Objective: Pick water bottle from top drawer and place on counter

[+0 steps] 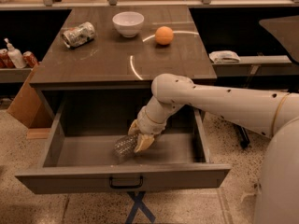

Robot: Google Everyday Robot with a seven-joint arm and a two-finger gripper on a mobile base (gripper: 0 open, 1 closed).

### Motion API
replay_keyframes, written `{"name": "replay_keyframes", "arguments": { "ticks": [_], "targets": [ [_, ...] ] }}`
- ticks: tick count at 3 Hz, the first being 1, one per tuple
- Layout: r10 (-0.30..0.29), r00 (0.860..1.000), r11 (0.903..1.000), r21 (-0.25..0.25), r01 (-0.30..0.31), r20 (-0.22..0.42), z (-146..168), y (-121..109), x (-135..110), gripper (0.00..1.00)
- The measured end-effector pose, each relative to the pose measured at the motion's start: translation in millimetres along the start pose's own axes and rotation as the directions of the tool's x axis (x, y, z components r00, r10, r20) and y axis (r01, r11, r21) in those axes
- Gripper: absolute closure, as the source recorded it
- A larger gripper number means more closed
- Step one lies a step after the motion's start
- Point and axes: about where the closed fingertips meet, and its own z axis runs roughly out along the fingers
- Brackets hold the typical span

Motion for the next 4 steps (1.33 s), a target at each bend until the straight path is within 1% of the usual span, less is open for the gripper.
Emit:
{"name": "replay_keyframes", "arguments": {
  "ticks": [1, 2, 3, 4],
  "targets": [
    [-0.026, 1.0, 0.9993, 0.026, 0.025, 0.009, -10.5, -1.1, -6.4, 1.0],
    [-0.068, 0.997, 0.9925, 0.103, 0.066, 0.02, -45.9, -0.3, -21.8, 1.0],
    [-0.107, 0.994, 0.978, 0.181, 0.104, 0.007, -86.6, -0.3, -37.9, 1.0],
    [-0.164, 0.986, 0.9552, 0.255, 0.151, 0.034, -117.3, 2.2, -73.2, 1.0]
  ]
}}
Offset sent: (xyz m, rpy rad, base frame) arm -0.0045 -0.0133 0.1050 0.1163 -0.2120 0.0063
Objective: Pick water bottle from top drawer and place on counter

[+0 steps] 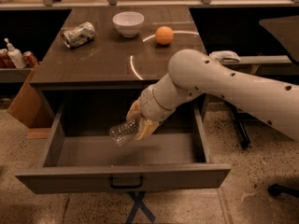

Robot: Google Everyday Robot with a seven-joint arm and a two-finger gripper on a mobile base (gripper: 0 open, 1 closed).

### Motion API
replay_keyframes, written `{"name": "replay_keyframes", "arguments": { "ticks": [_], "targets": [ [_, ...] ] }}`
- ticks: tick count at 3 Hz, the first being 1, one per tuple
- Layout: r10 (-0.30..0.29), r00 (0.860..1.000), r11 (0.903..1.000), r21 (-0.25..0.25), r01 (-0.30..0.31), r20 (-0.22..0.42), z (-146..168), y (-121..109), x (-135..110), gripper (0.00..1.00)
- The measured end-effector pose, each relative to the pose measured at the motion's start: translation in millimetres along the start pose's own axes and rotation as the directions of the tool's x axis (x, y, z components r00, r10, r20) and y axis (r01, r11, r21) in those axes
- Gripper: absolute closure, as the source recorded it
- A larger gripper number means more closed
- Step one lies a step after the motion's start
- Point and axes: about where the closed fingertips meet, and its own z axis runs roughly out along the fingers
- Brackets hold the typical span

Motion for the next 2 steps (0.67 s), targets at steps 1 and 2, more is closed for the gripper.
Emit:
{"name": "replay_keyframes", "arguments": {
  "ticks": [1, 2],
  "targets": [
    [-0.007, 1.0, 1.0, 0.0, 0.007, -0.001, -3.3, -2.5, -2.2, 1.0],
    [-0.03, 1.0, 0.9996, 0.001, 0.03, -0.003, -14.6, -10.8, -9.6, 1.0]
  ]
}}
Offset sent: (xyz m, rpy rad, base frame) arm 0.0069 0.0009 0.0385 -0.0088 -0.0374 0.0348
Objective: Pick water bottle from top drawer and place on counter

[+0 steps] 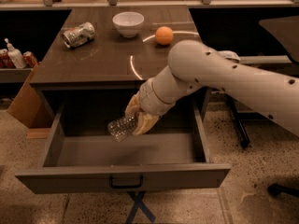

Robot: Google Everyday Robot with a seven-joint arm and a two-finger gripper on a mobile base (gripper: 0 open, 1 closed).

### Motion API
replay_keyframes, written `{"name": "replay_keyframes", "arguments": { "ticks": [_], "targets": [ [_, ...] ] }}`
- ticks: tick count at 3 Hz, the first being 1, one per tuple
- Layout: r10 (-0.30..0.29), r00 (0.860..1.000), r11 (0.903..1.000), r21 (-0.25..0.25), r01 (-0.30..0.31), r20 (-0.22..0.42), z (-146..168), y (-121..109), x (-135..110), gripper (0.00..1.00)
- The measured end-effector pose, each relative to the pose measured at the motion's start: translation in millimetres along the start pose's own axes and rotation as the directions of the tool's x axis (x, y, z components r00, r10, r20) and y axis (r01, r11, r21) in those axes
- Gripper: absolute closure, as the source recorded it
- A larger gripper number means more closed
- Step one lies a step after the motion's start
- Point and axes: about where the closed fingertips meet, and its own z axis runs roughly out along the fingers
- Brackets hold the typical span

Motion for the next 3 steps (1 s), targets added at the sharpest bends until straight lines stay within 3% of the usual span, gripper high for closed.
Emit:
{"name": "replay_keyframes", "arguments": {
  "ticks": [1, 2, 3],
  "targets": [
    [-0.027, 0.999, 0.9994, 0.023, 0.028, -0.042, -34.3, -23.3, -7.1, 1.0],
    [0.013, 0.998, 0.9956, 0.094, -0.007, -0.064, -72.9, -57.3, 2.2, 1.0],
    [0.013, 0.998, 0.9955, 0.094, -0.007, -0.064, -73.1, -57.5, 2.3, 1.0]
  ]
}}
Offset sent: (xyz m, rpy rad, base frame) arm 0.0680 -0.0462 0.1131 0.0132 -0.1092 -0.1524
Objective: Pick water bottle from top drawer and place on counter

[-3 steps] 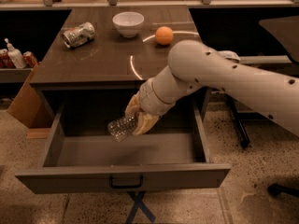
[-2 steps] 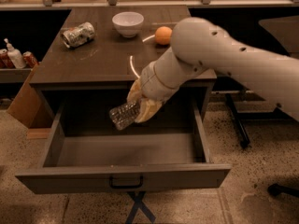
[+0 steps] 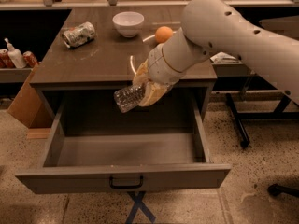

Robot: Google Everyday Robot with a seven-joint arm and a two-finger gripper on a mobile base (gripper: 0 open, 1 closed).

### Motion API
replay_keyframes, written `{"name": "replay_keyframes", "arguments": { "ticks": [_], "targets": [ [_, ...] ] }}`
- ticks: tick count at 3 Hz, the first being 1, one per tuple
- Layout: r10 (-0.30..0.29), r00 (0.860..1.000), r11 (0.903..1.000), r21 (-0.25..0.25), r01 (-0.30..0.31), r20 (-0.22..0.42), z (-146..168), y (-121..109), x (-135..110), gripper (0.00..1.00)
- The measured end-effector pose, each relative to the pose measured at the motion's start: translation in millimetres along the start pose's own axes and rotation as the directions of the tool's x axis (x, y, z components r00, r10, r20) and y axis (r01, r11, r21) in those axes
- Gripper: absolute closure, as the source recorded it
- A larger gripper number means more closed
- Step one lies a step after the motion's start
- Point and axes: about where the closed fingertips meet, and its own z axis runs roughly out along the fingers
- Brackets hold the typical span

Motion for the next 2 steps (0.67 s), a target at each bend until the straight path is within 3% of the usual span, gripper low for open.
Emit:
{"name": "replay_keyframes", "arguments": {
  "ticks": [2],
  "targets": [
    [0.105, 0.994, 0.9892, 0.104, -0.103, -0.006, -21.2, -39.5, 29.2, 1.0]
  ]
}}
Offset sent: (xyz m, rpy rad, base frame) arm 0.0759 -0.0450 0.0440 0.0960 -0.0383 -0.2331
